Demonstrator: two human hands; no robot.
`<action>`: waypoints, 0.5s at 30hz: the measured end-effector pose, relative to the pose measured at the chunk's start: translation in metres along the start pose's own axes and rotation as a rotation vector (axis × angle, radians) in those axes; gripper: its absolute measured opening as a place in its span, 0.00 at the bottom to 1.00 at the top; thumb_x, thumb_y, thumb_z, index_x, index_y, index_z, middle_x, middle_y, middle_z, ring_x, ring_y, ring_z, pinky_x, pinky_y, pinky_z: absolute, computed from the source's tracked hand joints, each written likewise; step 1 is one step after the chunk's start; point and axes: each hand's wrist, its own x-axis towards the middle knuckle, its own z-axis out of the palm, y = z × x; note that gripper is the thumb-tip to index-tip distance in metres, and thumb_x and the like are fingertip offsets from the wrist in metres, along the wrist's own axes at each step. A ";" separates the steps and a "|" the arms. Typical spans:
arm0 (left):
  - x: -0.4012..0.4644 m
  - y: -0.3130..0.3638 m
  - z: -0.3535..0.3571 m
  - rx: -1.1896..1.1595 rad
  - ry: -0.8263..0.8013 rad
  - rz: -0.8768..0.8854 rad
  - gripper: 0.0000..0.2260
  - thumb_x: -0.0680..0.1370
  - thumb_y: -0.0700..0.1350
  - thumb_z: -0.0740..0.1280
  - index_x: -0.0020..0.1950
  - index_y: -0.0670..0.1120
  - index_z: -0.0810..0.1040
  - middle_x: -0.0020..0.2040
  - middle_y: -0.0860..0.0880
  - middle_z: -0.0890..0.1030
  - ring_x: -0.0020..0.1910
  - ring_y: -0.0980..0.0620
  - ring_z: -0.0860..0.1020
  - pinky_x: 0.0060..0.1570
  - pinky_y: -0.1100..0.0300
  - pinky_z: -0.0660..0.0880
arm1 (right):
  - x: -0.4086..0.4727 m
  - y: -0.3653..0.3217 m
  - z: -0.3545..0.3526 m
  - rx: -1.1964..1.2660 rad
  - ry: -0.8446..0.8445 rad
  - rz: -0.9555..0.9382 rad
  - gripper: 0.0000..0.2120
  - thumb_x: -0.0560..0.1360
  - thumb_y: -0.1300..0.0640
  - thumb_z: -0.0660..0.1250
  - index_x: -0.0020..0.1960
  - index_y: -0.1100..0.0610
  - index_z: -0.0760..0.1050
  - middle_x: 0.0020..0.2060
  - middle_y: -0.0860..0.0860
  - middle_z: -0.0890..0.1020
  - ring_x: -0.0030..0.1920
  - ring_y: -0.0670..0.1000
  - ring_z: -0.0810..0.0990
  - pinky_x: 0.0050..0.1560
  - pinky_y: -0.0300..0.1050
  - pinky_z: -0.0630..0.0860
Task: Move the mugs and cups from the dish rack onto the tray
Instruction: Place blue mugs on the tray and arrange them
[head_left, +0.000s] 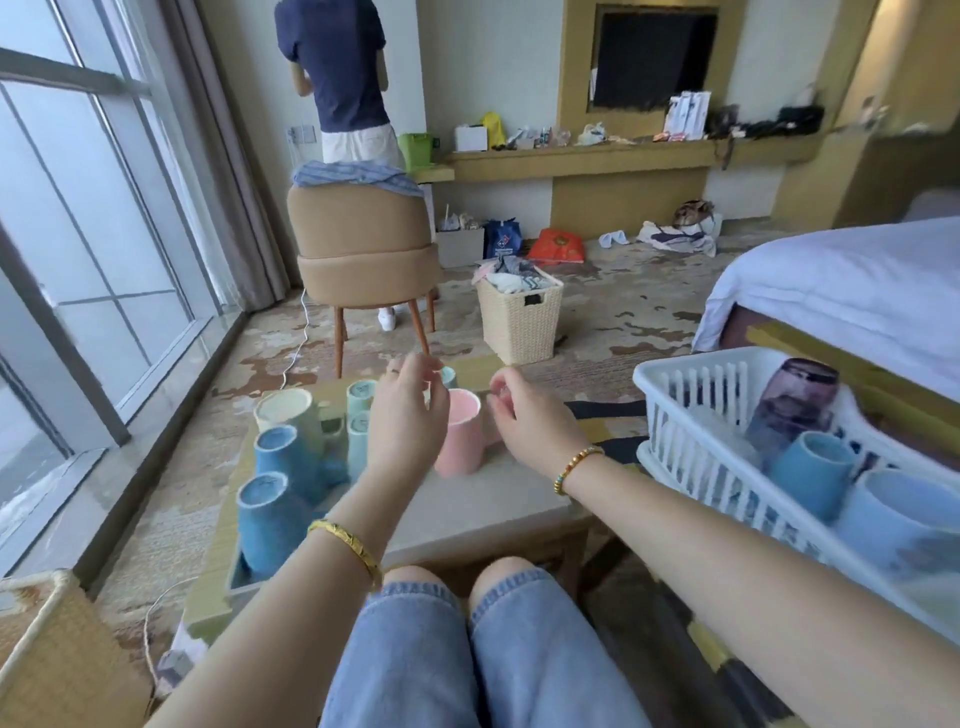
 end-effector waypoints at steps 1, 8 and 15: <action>0.000 0.017 0.014 -0.028 -0.044 0.037 0.08 0.76 0.39 0.60 0.53 0.42 0.75 0.52 0.43 0.77 0.51 0.44 0.75 0.51 0.53 0.72 | -0.006 0.012 -0.017 -0.010 0.032 0.009 0.07 0.80 0.53 0.56 0.55 0.53 0.68 0.46 0.52 0.81 0.40 0.54 0.79 0.38 0.49 0.77; -0.028 0.121 0.107 -0.146 -0.347 0.204 0.11 0.78 0.41 0.59 0.57 0.43 0.75 0.54 0.45 0.78 0.54 0.47 0.75 0.50 0.57 0.72 | -0.050 0.111 -0.114 -0.037 0.251 0.264 0.05 0.79 0.55 0.54 0.49 0.53 0.69 0.29 0.45 0.73 0.31 0.51 0.72 0.30 0.44 0.64; -0.078 0.182 0.182 -0.144 -0.691 0.275 0.11 0.79 0.43 0.58 0.59 0.45 0.74 0.57 0.47 0.79 0.53 0.47 0.77 0.49 0.59 0.72 | -0.094 0.195 -0.160 -0.111 0.282 0.553 0.10 0.78 0.59 0.54 0.55 0.56 0.72 0.42 0.55 0.80 0.39 0.56 0.76 0.36 0.46 0.69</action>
